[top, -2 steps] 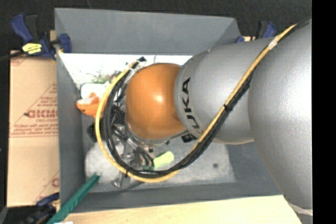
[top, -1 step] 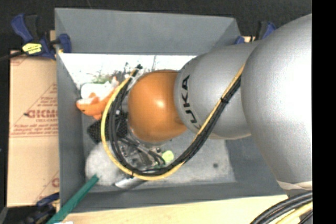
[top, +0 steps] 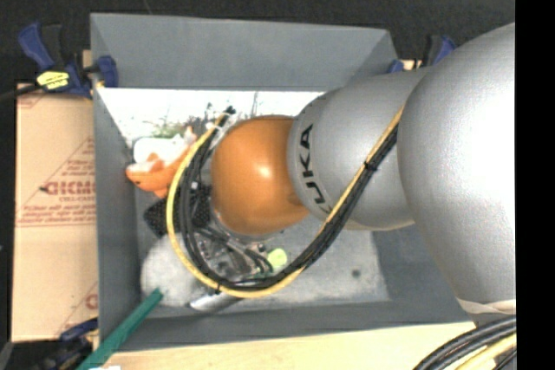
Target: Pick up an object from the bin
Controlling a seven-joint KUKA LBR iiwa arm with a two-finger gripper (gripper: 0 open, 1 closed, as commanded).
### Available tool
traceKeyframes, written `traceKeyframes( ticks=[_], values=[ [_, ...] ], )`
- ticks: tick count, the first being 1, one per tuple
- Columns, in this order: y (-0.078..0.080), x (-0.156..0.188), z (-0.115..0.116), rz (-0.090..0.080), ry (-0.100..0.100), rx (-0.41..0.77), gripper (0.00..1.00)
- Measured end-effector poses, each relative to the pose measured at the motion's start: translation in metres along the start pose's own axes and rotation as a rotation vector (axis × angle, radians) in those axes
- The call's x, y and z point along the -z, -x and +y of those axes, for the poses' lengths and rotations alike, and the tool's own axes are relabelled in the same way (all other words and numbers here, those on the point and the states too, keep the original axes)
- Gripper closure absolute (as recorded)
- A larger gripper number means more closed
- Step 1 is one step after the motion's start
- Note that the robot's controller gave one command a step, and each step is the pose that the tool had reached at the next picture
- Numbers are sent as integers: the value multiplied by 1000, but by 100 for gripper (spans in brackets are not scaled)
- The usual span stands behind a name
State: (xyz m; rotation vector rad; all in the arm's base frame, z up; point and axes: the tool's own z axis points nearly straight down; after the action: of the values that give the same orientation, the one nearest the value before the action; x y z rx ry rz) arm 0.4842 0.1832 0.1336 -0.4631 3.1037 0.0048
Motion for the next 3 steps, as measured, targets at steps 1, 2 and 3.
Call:
traceKeyframes(
  ticks=[1, 2, 3],
  values=[
    [-11, -24, -26, -6, -1, 379, 100],
    [19, -42, 43, 5, -11, 37, 100],
    [19, -42, 43, 5, -10, 36, 100]
  ],
)
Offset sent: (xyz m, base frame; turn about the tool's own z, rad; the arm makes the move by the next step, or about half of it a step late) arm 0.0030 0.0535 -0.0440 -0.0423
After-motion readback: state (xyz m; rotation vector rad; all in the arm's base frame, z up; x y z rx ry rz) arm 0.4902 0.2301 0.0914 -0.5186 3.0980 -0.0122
